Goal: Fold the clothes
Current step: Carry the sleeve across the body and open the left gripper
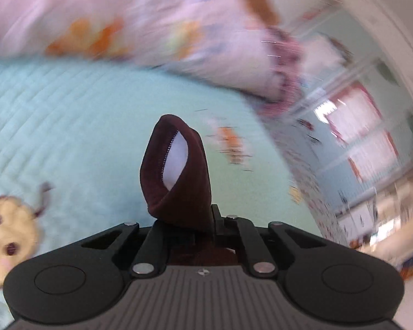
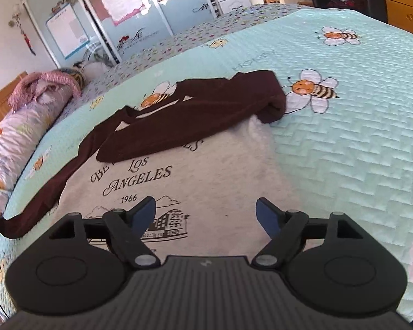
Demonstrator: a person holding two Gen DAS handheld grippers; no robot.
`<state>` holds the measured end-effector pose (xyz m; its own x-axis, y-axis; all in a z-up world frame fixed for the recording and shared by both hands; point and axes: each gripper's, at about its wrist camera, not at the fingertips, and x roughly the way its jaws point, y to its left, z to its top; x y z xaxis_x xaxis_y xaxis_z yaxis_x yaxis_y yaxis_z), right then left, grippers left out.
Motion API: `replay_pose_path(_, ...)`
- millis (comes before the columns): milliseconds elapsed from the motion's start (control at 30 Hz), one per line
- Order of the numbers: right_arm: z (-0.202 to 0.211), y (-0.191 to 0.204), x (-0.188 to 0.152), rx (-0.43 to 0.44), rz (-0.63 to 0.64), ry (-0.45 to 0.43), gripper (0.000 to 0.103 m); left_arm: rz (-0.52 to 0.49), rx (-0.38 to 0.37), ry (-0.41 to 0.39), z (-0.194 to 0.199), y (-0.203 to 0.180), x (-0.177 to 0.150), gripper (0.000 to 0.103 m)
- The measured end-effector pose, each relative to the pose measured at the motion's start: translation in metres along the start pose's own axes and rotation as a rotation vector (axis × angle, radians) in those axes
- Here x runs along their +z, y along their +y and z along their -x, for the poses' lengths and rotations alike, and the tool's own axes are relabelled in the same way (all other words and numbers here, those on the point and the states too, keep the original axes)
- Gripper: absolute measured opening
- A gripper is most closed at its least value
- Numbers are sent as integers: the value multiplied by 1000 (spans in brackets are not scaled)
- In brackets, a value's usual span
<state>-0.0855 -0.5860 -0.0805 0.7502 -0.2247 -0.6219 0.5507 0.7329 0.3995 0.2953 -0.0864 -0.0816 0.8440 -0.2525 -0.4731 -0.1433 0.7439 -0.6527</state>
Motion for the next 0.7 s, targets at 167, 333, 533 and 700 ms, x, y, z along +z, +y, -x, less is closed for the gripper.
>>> replay_pose_path(167, 8, -33, -2, 16, -107, -35, 83, -326, -95, -67, 22, -128, -31, 7)
replay_pose_path(333, 15, -68, -7, 38, -219, -76, 83, -701, -178, -51, 23, -245, -121, 7)
replay_pose_path(533, 23, -106, -18, 46, -340, -110, 84, -1189, -240, 61, 1, -358, -287, 8)
replay_pose_path(700, 22, -126, -32, 74, -411, -106, 84, -1437, -257, 113, -10, -356, -388, 8)
